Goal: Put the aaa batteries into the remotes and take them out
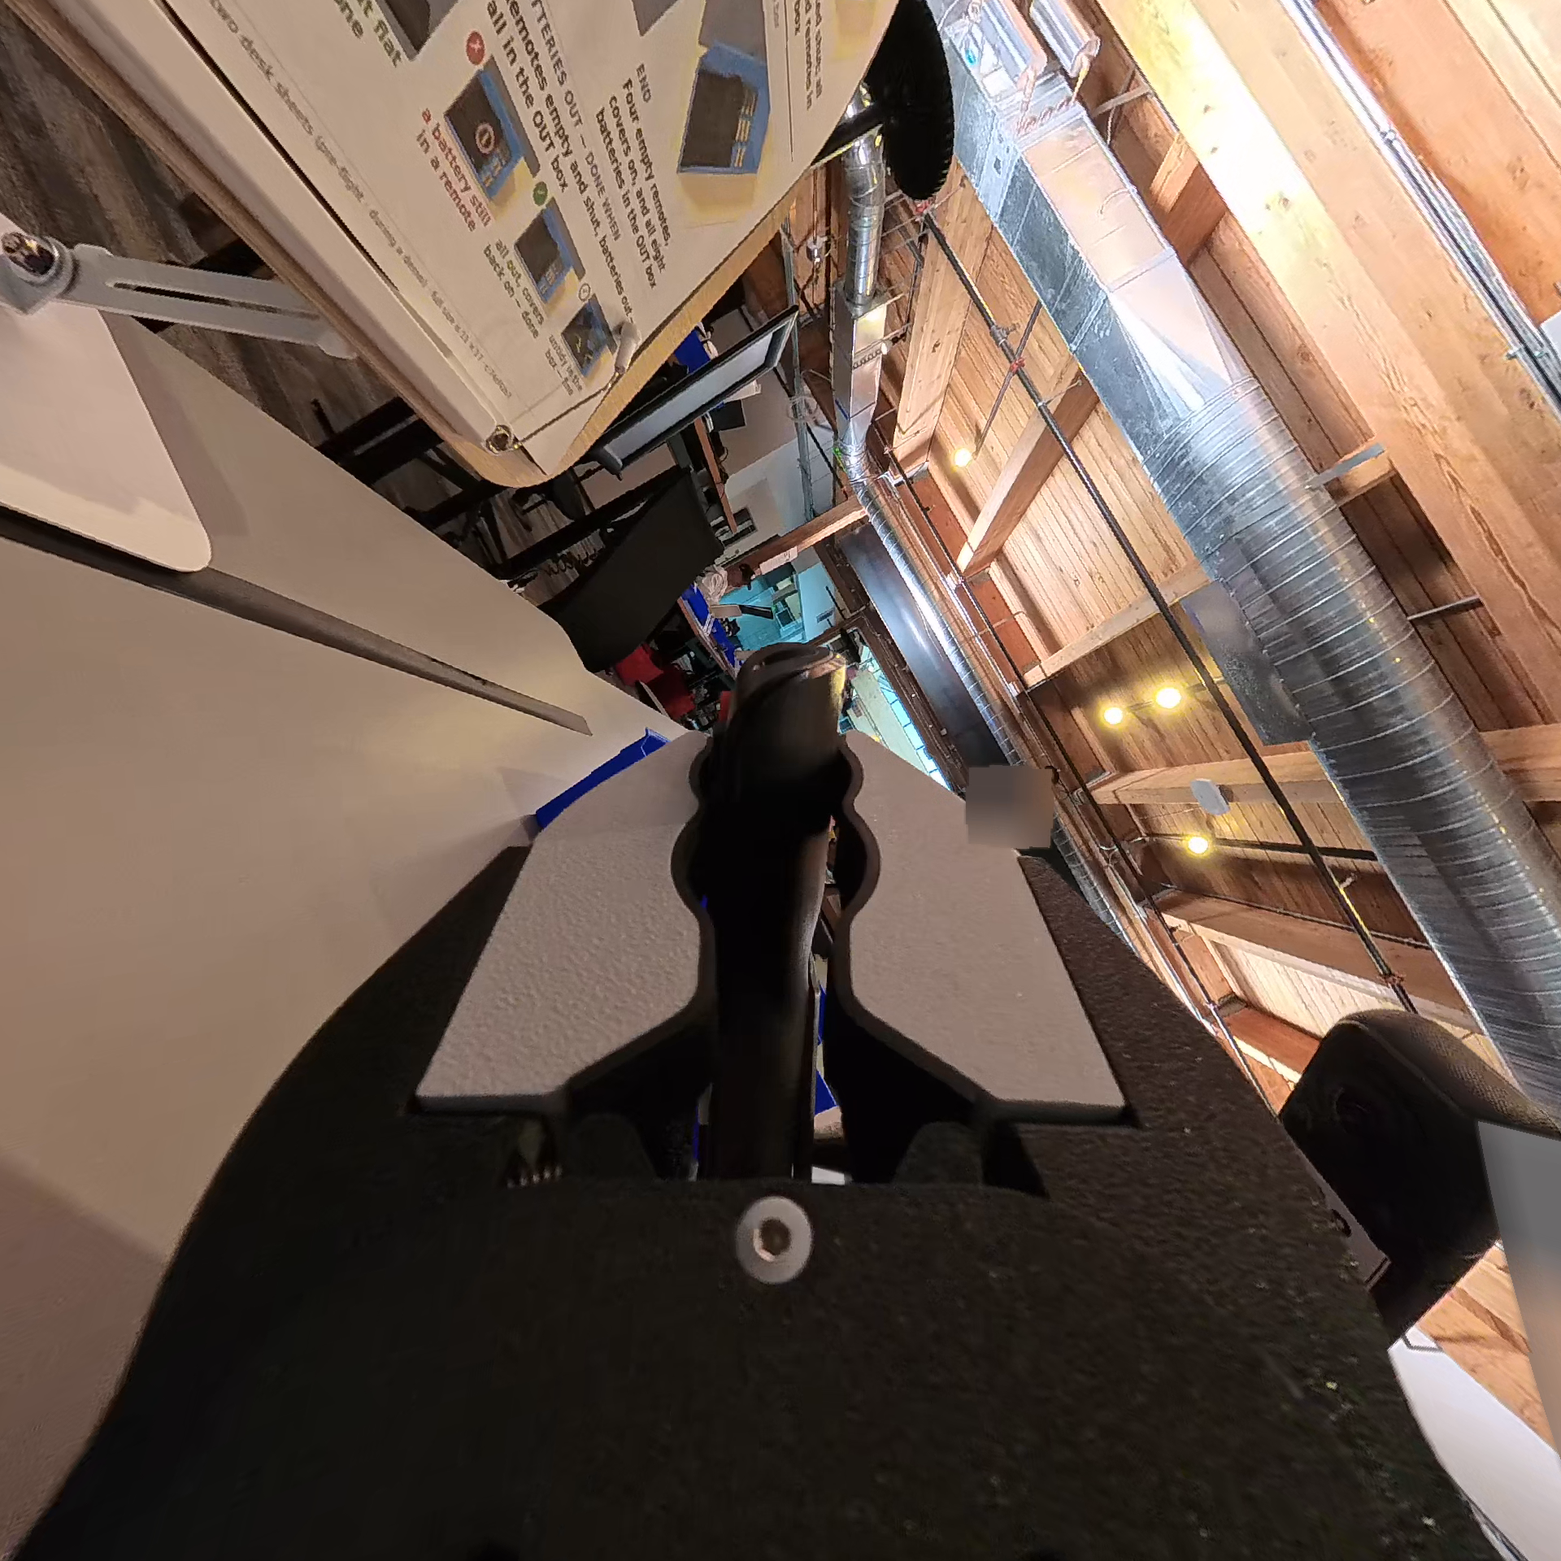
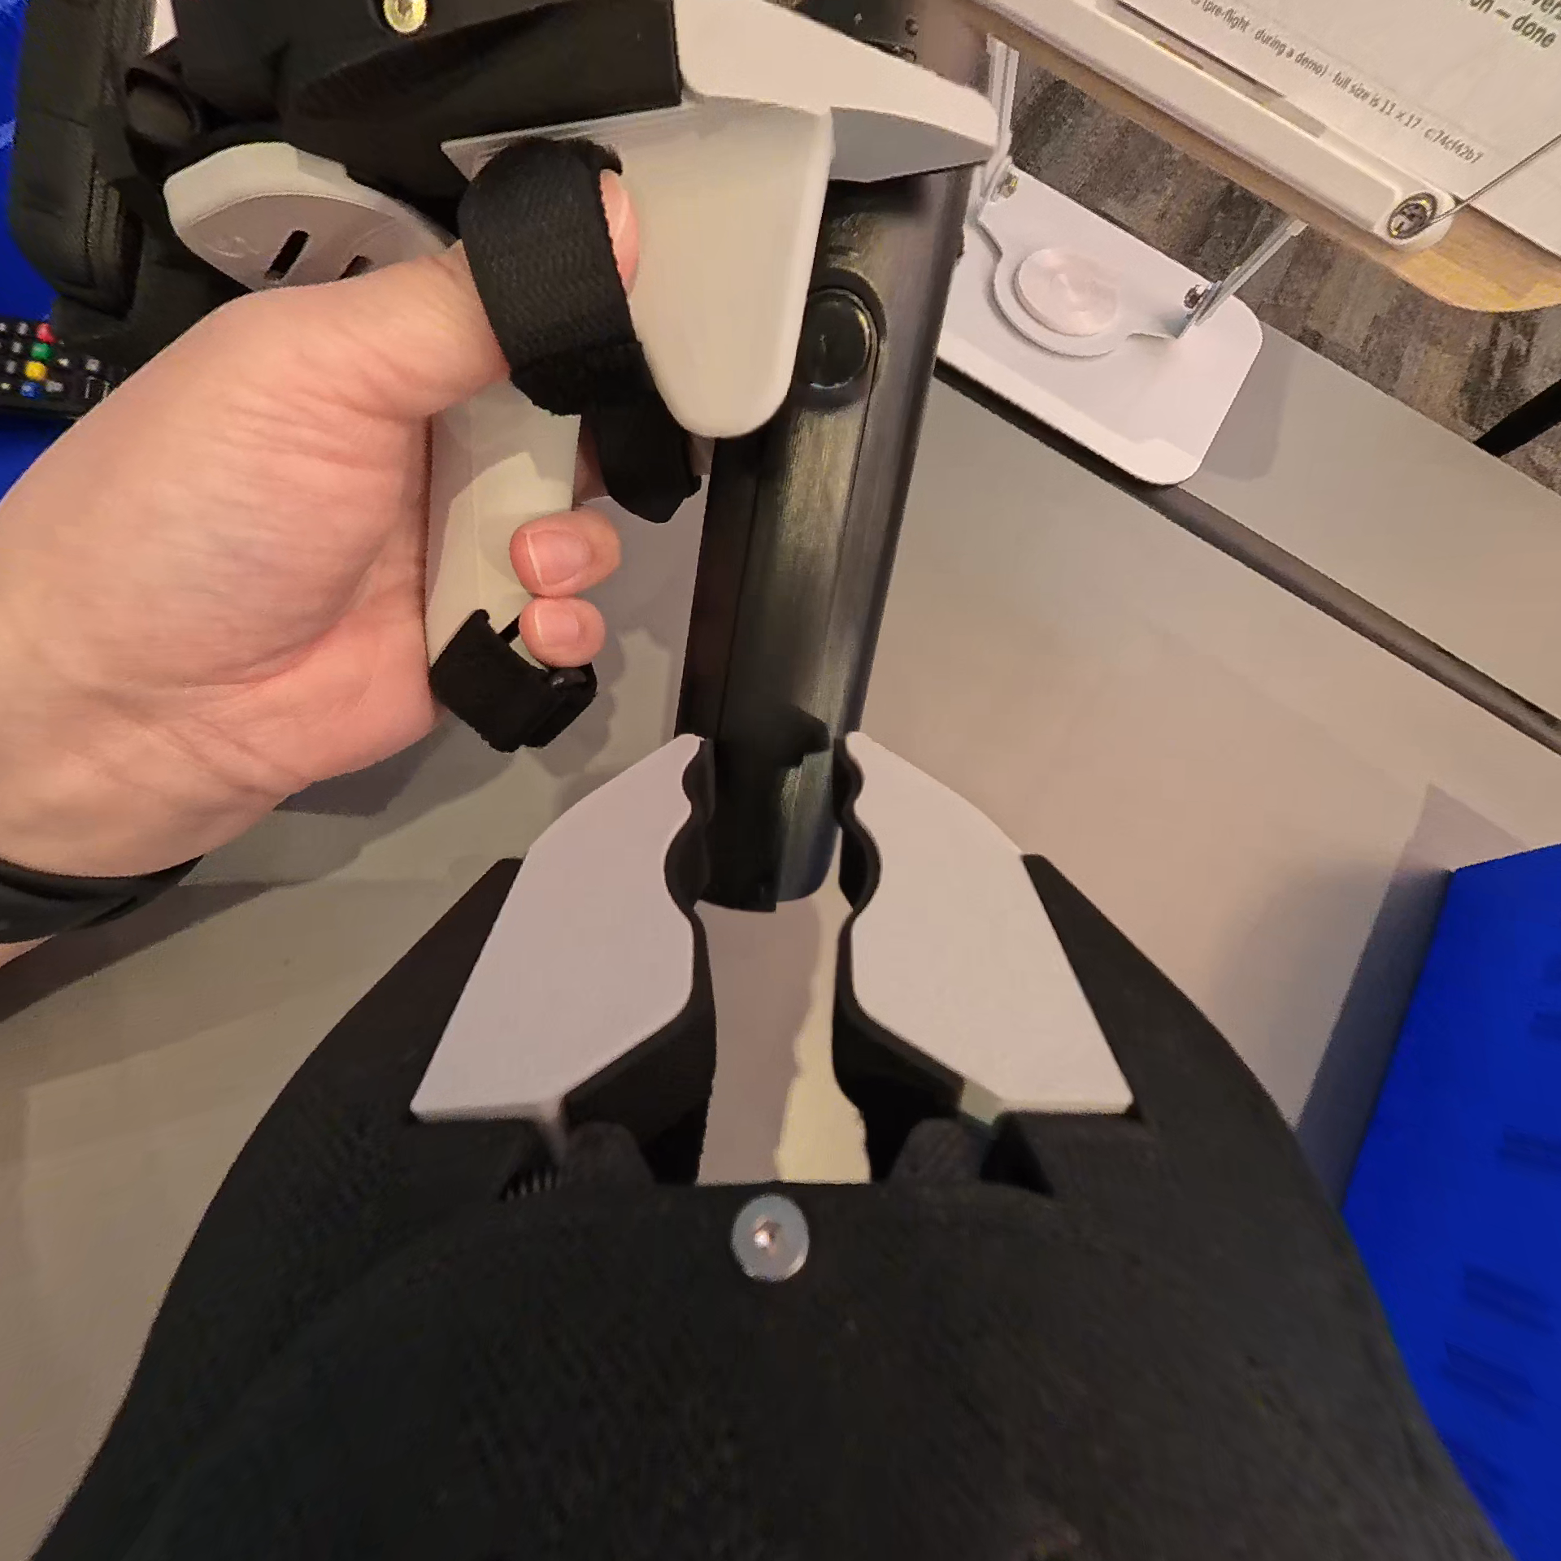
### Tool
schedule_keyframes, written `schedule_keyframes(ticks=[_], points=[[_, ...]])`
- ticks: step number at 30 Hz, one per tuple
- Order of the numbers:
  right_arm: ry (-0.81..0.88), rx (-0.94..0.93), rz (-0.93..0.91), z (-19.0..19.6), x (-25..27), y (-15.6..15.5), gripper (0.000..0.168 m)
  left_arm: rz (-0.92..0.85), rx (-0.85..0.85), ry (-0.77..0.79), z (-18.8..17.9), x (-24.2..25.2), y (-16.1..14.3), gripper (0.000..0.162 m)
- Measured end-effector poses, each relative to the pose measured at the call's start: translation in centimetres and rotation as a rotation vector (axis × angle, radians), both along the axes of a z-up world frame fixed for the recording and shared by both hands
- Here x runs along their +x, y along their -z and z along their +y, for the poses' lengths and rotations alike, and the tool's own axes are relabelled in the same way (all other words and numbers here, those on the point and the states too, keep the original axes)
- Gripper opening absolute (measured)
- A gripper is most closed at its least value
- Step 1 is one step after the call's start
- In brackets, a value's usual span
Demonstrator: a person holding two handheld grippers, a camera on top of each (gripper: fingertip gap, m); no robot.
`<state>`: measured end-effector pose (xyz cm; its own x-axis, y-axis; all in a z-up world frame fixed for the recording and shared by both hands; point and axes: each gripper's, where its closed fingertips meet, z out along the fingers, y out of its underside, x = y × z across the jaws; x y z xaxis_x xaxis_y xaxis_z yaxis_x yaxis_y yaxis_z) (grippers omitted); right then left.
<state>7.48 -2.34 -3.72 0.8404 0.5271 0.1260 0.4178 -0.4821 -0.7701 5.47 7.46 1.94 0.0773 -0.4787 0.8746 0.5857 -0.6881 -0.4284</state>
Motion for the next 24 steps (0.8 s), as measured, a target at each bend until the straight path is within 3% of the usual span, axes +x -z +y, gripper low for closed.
schedule_keyframes(ticks=[5, 11, 15, 19, 24], points=[[-0.047, 0.008, 0.092, -1.0, 0.5, -1.2, 0.036, -0.006, -0.015, 0.008, 0.0, -0.1, 0.0, 0.024], [-0.181, -0.104, 0.516, 0.0, 2.4, -2.8, 0.049, -0.006, -0.047, 0.087, -0.8, 0.9, 0.0, 0.024], [-0.316, -0.324, 0.775, -0.2, 1.4, -1.9, 0.063, 0.003, -0.051, 0.173, -1.9, 2.2, -0.3, 0.024], [-0.43, -0.493, 0.916, -1.3, -0.1, -1.4, 0.063, 0.008, -0.04, 0.219, -2.7, 2.9, -0.6, 0.024], [-0.5, -0.588, 0.932, -2.3, -1.2, -0.2, 0.051, 0.018, -0.031, 0.251, -3.1, 3.6, -0.5, 0.024]])
